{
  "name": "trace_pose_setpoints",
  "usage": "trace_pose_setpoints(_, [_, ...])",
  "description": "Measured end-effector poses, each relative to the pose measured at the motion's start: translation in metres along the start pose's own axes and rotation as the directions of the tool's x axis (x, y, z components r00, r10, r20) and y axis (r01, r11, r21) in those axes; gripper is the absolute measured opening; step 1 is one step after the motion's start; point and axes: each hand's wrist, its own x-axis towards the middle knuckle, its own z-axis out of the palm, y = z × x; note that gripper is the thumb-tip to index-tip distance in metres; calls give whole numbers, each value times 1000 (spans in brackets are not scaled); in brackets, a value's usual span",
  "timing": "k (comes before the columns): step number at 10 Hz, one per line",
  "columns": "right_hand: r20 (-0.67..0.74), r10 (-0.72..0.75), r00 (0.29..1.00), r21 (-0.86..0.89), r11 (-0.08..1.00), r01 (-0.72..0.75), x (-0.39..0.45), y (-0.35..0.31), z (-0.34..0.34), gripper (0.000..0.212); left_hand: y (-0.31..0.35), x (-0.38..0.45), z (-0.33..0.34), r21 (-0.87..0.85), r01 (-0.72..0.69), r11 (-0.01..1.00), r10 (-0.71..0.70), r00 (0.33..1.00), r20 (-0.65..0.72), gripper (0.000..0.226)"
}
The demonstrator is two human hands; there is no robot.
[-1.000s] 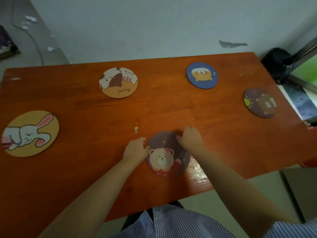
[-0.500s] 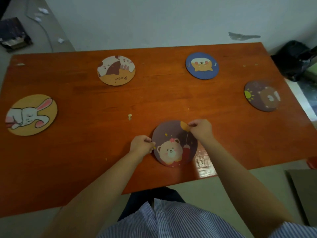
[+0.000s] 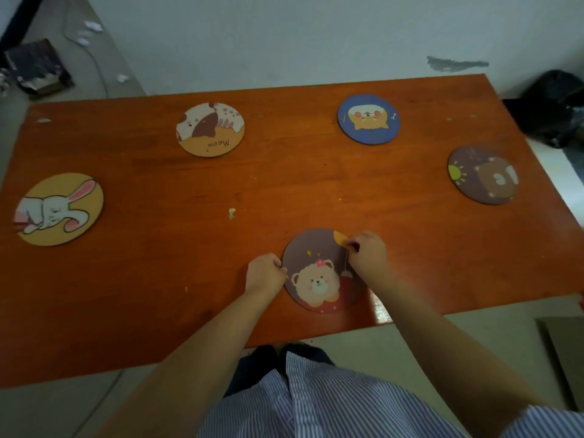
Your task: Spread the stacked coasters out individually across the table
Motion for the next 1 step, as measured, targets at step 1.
trace_pose_setpoints(1, [-36,-56,998,-12,998,55,-5,3,2,19,-1,-2,-4,112,-44,993,47,998,-28,10])
